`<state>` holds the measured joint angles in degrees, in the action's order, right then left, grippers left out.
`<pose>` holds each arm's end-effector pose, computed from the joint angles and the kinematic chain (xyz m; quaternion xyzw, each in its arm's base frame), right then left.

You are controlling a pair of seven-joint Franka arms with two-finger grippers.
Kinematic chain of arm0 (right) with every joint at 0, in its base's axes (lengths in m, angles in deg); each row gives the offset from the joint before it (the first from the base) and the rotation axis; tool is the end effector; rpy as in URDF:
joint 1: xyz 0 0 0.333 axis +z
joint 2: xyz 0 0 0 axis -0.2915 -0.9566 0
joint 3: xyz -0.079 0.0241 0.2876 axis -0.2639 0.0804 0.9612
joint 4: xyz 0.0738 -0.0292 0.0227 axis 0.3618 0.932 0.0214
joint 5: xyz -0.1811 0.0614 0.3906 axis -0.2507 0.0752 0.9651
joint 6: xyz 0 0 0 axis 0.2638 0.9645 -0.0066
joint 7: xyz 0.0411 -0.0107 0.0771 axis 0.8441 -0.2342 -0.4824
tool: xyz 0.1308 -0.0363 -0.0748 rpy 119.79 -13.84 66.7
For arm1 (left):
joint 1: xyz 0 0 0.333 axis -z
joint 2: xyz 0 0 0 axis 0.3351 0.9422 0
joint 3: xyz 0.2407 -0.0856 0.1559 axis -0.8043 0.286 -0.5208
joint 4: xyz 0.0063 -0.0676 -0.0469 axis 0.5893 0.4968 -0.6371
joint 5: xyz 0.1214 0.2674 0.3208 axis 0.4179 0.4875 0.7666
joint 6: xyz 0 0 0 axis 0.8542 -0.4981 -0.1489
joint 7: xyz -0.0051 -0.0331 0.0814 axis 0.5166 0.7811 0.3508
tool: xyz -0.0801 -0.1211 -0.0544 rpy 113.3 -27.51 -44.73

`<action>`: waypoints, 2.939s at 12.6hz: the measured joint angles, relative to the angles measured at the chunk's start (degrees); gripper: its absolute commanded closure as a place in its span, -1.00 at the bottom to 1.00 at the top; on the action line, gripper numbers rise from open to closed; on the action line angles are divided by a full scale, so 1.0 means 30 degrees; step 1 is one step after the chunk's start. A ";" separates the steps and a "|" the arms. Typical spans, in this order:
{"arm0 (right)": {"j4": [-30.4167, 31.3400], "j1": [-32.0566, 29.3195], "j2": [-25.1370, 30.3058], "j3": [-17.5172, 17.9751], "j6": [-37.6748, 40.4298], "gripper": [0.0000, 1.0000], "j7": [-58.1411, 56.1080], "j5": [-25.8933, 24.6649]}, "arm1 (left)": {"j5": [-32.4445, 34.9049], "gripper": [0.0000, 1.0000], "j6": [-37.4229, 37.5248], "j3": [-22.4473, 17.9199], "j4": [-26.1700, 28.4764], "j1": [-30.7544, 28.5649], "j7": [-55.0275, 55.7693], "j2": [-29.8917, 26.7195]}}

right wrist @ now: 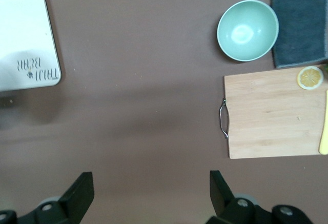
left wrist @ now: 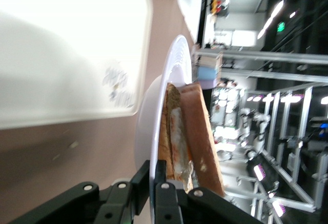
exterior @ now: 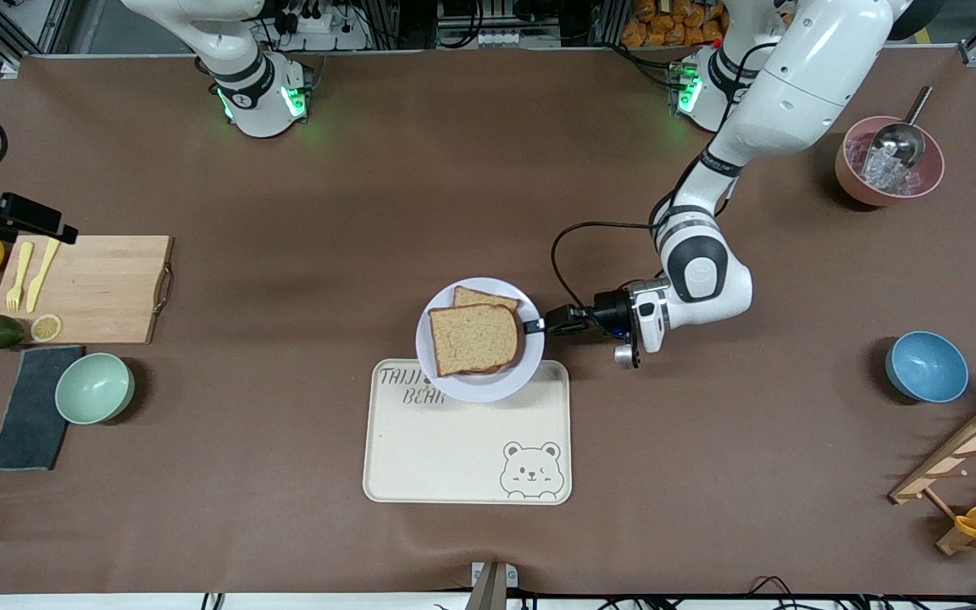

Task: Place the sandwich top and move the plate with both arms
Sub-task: 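Slide the plate onto the white bear tray with the left gripper, then open the left gripper and release the plate rim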

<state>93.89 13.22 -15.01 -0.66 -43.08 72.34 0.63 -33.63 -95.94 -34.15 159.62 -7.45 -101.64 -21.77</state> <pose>0.5798 -0.0716 0.5276 -0.9952 0.0662 0.0351 0.0631 0.5849 -0.3656 0.1345 0.7805 0.0852 0.0166 0.6190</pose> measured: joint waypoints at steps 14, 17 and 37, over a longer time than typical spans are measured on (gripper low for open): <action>-0.0365 0.0162 0.0929 0.0452 -0.0769 -1.00 0.0853 -0.1029 | -0.1741 1.00 -0.3356 -0.1205 -0.8429 0.1668 -0.0001 0.6811; -0.0379 0.0221 0.0929 0.0465 -0.0782 -1.00 0.0851 -0.1474 | -0.1742 1.00 -0.3370 -0.1649 -0.9089 0.2237 -0.0001 0.7447; -0.0383 0.1512 0.0918 -0.0339 -0.1037 -1.00 0.0842 -0.1641 | -0.1845 -1.00 -0.7348 -0.1904 -0.6875 0.1712 0.0081 0.2807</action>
<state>92.74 17.76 -12.26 -1.67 -46.19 74.87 -4.29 -39.17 -117.99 -39.87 138.99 -2.31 -101.40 -13.35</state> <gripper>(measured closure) 0.000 0.000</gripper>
